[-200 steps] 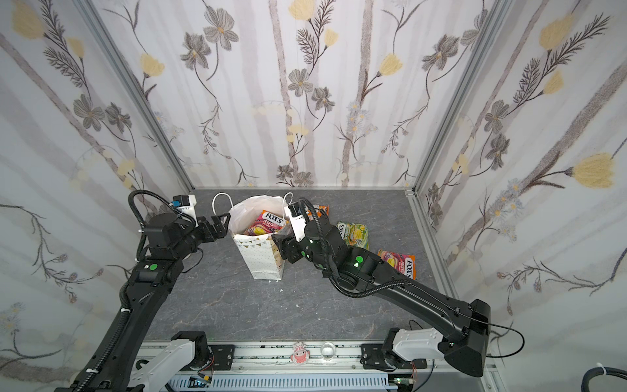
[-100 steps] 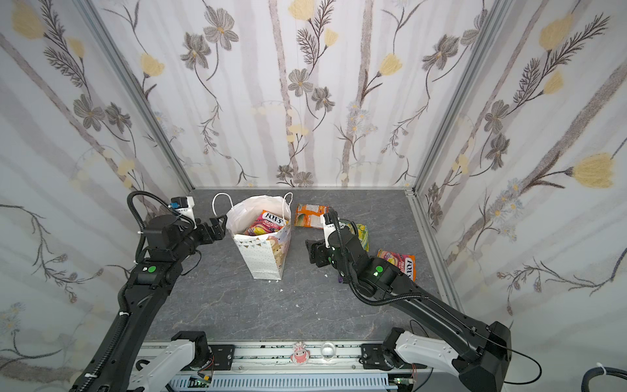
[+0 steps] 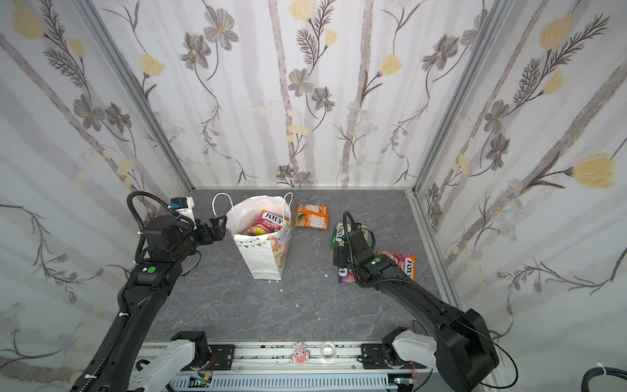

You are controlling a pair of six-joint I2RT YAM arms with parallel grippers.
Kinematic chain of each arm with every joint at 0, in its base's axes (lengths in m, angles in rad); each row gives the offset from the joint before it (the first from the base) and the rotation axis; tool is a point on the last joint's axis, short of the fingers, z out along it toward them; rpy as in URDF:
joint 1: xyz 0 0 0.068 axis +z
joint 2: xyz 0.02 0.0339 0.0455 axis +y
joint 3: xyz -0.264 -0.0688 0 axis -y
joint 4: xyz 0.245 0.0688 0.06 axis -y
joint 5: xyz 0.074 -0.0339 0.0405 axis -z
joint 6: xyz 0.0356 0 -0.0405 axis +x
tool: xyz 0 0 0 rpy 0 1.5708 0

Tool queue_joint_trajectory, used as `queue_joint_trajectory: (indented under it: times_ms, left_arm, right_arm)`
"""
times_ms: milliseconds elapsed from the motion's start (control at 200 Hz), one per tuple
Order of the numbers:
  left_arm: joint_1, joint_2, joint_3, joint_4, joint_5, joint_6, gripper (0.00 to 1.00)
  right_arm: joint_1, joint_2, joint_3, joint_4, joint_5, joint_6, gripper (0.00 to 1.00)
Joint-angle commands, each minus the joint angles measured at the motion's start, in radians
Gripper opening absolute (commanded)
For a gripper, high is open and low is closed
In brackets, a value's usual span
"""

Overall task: Place the snacks into the paper bag
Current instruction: 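Withdraw the right gripper from the bag toward the purple berries pack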

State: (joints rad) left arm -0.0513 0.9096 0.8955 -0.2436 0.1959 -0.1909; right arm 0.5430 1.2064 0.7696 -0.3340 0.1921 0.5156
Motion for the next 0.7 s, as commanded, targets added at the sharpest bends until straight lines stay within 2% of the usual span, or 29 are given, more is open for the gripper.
queue_joint_trajectory:
  times_ms: [0,185,405,589,694]
  left_arm:
    - [0.000,-0.002,-0.006,0.019,0.022,-0.011,0.99]
    - [-0.001,0.018,-0.007,0.026,0.060,-0.022,0.99]
    - [0.000,0.014,-0.009,0.029,0.062,-0.019,0.99]
    - [-0.001,0.019,-0.006,0.023,0.064,-0.015,0.99]
    - [-0.001,0.017,-0.006,0.023,0.063,-0.016,0.99]
  right_arm:
    - [-0.033,0.021,-0.060,0.069,-0.009,0.021,0.83]
    - [-0.086,0.088,-0.109,0.140,-0.014,0.033,0.83]
    - [-0.094,0.120,-0.129,0.187,-0.049,0.033,0.83]
    - [-0.091,0.137,-0.154,0.211,-0.145,0.036,0.80]
    - [-0.070,0.120,-0.220,0.275,-0.214,0.080,0.77]
